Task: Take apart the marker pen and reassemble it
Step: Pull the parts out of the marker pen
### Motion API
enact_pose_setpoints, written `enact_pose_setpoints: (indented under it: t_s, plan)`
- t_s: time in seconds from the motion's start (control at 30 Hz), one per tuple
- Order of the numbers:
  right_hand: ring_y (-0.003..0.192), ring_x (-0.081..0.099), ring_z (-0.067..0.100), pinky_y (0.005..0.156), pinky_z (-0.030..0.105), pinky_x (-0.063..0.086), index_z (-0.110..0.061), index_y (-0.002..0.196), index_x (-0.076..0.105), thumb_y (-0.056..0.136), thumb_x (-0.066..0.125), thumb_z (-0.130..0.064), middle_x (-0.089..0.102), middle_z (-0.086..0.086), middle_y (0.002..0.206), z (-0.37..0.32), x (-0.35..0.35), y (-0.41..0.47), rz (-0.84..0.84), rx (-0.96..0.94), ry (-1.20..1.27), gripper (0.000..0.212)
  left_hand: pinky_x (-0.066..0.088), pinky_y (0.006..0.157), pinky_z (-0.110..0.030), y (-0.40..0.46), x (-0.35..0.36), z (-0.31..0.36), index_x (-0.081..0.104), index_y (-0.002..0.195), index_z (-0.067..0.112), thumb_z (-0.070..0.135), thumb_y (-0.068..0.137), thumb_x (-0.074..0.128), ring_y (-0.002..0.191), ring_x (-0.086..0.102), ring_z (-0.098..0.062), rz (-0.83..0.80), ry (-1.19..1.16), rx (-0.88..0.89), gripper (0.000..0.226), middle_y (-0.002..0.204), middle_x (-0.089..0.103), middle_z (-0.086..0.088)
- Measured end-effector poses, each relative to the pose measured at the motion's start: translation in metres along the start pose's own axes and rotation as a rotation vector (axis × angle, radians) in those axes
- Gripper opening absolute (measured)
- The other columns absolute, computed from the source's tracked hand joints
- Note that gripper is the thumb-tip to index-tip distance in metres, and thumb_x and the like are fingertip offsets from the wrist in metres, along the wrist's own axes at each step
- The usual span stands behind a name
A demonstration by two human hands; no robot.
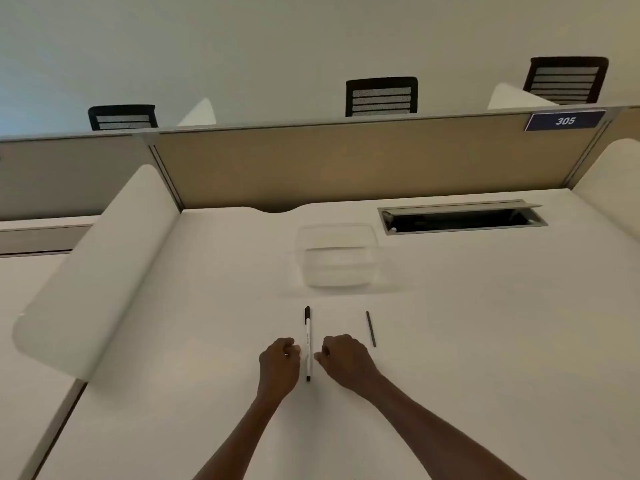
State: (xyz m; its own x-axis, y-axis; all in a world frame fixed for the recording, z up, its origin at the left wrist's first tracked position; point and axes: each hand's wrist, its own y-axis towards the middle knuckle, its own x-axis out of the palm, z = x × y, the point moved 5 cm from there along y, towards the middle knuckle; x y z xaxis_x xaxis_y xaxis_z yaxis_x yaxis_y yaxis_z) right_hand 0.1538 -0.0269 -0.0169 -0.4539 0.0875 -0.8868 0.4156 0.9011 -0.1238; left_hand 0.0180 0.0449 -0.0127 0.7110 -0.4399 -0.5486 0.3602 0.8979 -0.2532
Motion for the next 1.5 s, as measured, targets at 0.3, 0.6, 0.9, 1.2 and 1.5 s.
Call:
enact_pose_setpoints:
  t_s: [0.3, 0.6, 0.9, 1.2, 1.5]
  plan:
    - [0.074, 0.066, 0.022, 0.063, 0.032, 0.049, -0.013, 0.076, 0.06, 0.08, 0.059, -0.047, 0.07, 0.003, 0.079, -0.013, 0.012, -0.003, -0.112, 0.132, 0.178, 0.034, 0.055, 0.072, -0.035, -0.005, 0.007, -0.001, 0.068, 0.063, 0.014, 0.006, 0.084, 0.058, 0.072, 0.066, -0.022, -0.02, -0.189, -0.144, 0.024, 0.068, 0.071, -0.004]
    - [0.084, 0.065, 0.021, 0.07, 0.03, 0.049, -0.011, 0.091, 0.068, 0.084, 0.06, -0.029, 0.072, 0.004, 0.088, -0.017, 0.004, -0.01, 0.048, 0.147, 0.245, 0.022, 0.057, 0.085, -0.046, -0.002, 0.019, -0.011, 0.07, 0.073, -0.008, 0.008, 0.089, 0.064, 0.073, 0.063, -0.025, -0.107, -0.48, -0.261, 0.023, 0.077, 0.069, -0.021]
    - [0.067, 0.066, 0.007, 0.067, 0.024, 0.056, -0.013, 0.09, 0.075, 0.088, 0.068, -0.023, 0.074, -0.002, 0.079, -0.028, -0.046, -0.016, 0.163, 0.02, 0.598, 0.013, 0.058, 0.067, -0.024, 0.002, -0.002, 0.036, 0.079, 0.086, 0.007, 0.011, 0.092, 0.067, 0.078, 0.073, -0.018, -0.179, -0.847, -0.232, 0.015, 0.085, 0.076, -0.01]
    - [0.073, 0.065, 0.018, 0.061, 0.024, 0.05, -0.009, 0.098, 0.075, 0.1, 0.05, -0.032, 0.072, 0.008, 0.088, -0.04, -0.082, -0.02, -0.487, 0.181, 1.331, 0.034, 0.056, 0.075, -0.028, 0.011, -0.033, 0.095, 0.068, 0.114, 0.014, 0.022, 0.101, 0.05, 0.09, 0.072, -0.014, -0.393, -0.852, -0.048, 0.023, 0.11, 0.076, -0.002]
    - [0.049, 0.046, 0.006, 0.04, 0.013, 0.034, -0.009, 0.083, 0.06, 0.103, 0.045, -0.024, 0.06, 0.003, 0.067, -0.055, -0.1, -0.025, -0.482, 0.337, 1.676, 0.029, 0.06, 0.072, -0.029, 0.007, -0.038, 0.124, 0.064, 0.114, 0.004, 0.012, 0.1, 0.049, 0.098, 0.073, -0.022, -0.423, -1.068, -0.008, 0.022, 0.105, 0.076, -0.009]
